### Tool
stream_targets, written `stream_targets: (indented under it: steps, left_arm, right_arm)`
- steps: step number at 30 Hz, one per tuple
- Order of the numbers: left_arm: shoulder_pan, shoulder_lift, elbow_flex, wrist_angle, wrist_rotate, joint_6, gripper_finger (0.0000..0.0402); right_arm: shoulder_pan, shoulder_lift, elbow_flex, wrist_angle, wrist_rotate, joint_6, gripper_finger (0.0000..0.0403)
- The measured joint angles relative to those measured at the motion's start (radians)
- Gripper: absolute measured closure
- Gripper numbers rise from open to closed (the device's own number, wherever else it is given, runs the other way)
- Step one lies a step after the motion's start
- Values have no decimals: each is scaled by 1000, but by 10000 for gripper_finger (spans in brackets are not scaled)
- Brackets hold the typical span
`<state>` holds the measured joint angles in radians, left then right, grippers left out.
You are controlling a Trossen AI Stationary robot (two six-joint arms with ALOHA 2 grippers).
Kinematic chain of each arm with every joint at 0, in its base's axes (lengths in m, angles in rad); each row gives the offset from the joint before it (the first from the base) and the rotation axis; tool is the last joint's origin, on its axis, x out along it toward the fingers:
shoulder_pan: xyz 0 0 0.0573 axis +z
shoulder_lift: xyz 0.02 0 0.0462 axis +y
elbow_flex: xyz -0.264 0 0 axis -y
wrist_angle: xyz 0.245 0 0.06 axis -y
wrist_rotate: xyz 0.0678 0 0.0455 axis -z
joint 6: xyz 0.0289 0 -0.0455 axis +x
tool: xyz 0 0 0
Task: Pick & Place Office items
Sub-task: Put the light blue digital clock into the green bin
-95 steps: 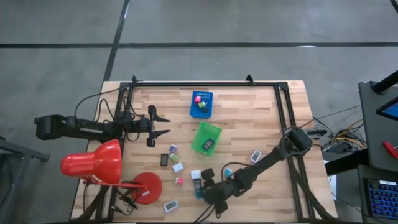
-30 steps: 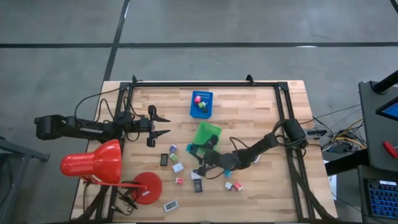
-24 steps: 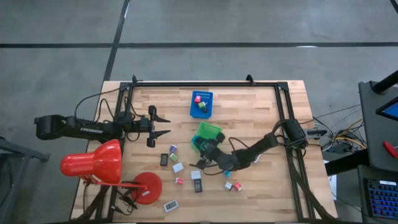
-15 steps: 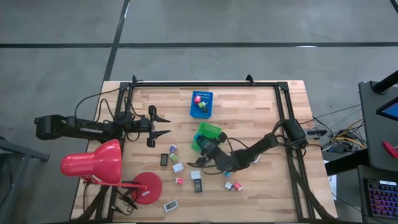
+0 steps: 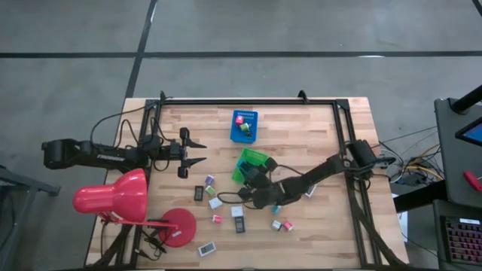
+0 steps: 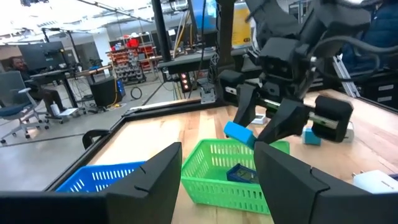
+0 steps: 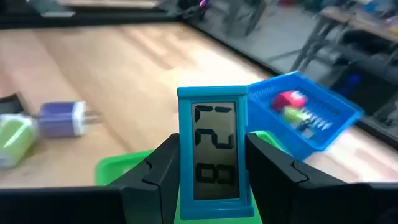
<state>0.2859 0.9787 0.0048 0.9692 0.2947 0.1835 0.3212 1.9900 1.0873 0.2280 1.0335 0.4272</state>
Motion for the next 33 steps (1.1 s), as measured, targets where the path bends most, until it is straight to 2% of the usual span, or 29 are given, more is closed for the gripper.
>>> stream_targets:
  steps: [6, 20, 27, 33]
  left_arm:
    - [0, 2, 0, 1, 3, 0, 197]
    - [-2, -1, 0, -5, 4, 0, 197]
    - [-2, -1, 0, -5, 3, 0, 197]
    - [-2, -1, 0, -5, 3, 0, 197]
  right_arm:
    - [-54, -58, 17, -157, -188, 62, 260]
    - [-208, -138, -4, -404, -674, 71, 260]
    - [-259, -138, -5, -463, -826, 38, 260]
    - [-283, -137, -5, -465, -875, 12, 260]
